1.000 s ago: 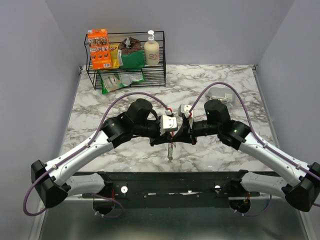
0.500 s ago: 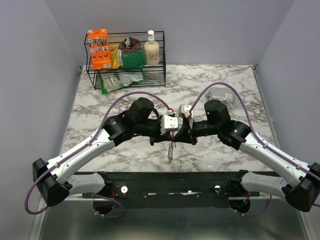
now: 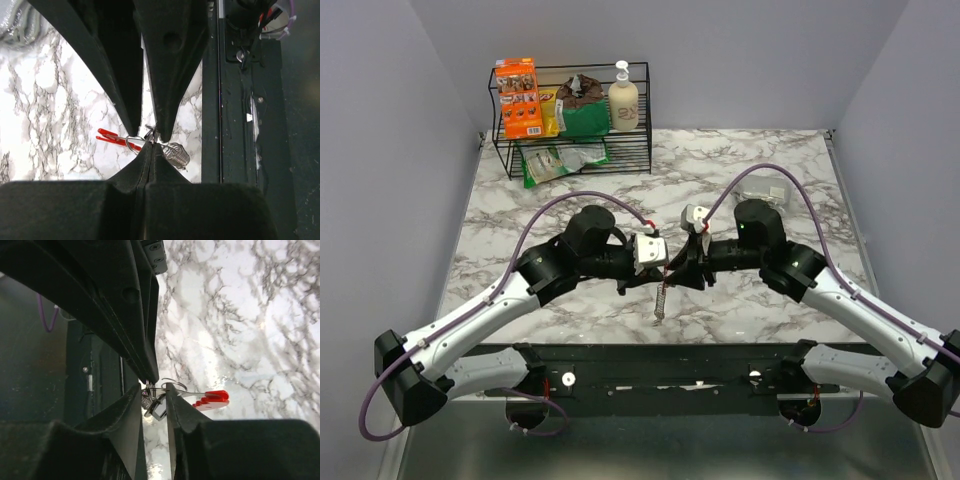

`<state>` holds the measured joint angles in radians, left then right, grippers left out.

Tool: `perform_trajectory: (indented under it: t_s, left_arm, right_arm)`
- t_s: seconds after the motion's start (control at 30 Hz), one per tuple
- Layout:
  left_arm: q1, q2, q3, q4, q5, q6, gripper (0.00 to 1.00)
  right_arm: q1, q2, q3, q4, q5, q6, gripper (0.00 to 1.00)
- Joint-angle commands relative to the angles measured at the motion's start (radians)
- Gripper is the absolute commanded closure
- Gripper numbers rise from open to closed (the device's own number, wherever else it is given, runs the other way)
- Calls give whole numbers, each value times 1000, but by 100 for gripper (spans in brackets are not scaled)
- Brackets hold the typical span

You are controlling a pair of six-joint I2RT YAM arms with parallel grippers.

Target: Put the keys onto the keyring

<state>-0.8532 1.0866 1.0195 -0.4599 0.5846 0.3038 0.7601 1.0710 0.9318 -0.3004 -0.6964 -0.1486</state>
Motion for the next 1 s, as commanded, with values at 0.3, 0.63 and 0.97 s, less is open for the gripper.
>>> perform_trajectory:
  t_s: [0.3, 0.63, 0.97]
  left_arm:
    - [-6, -197, -272, 588, -95, -301, 100]
    - [-6, -283, -458, 906, -132, -370, 100]
    - [-6, -301, -555, 1173, -68, -411, 100]
  right_arm:
    - [-21, -169, -59, 210, 150, 144, 15]
    - [-191, -195, -136, 392, -153, 284, 15]
    - [-219, -194, -171, 446, -394, 254, 16]
